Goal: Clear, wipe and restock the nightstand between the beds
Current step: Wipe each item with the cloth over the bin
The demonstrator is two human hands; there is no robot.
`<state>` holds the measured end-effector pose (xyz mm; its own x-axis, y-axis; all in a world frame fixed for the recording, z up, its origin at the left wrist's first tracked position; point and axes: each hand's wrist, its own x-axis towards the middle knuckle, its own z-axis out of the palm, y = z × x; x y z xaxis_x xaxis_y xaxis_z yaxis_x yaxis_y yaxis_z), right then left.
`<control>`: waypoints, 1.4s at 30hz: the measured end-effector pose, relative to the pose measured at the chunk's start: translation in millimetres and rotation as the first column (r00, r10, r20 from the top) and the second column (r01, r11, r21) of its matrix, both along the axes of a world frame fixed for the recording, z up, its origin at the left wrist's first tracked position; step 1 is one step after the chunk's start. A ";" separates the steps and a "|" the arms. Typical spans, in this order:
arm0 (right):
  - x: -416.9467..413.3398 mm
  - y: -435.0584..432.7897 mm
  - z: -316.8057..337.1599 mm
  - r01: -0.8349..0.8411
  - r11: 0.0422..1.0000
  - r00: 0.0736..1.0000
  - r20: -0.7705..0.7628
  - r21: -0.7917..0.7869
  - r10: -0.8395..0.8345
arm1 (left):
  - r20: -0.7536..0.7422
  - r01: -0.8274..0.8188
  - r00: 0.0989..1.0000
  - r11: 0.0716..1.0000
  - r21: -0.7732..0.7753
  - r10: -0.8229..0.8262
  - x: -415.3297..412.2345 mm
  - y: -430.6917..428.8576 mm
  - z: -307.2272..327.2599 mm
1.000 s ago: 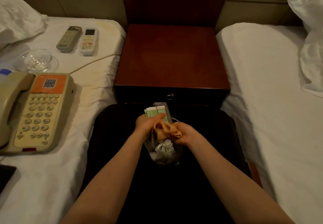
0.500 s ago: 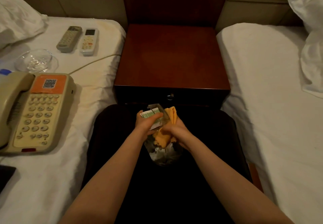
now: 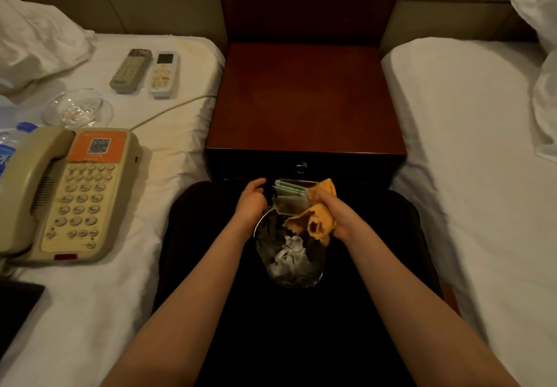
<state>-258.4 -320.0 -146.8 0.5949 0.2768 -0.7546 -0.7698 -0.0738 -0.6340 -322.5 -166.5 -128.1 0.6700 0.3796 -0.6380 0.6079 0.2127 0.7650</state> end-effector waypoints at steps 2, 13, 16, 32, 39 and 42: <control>2.5 -0.9 2.3 -0.009 1.000 0.999 -0.040 0.020 0.010 | 0.084 0.188 0.977 0.979 0.078 -0.194 -1.4 -1.6 4.9; 5.4 -2.3 -1.5 0.067 0.996 0.998 0.009 0.057 -0.067 | 0.070 0.460 0.851 0.803 0.380 -0.521 -11.9 1.2 3.9; 4.4 -0.9 -1.9 0.119 0.993 0.991 0.052 0.016 -0.119 | 0.103 0.398 0.866 0.801 0.447 -0.489 -12.6 -4.5 4.3; -0.3 -1.7 10.4 -0.232 0.972 0.972 -0.040 -0.024 0.231 | 0.089 0.739 0.612 0.608 0.288 -0.786 -22.0 -5.1 6.2; 5.5 1.6 13.1 0.017 0.994 0.999 0.042 0.111 -0.022 | 0.122 0.624 0.716 0.709 0.329 -0.687 -19.7 -6.5 10.5; 0.5 5.2 12.0 -0.176 0.980 0.975 0.121 -0.087 0.186 | 0.046 0.619 0.734 0.695 0.365 -0.678 -17.9 -8.5 9.4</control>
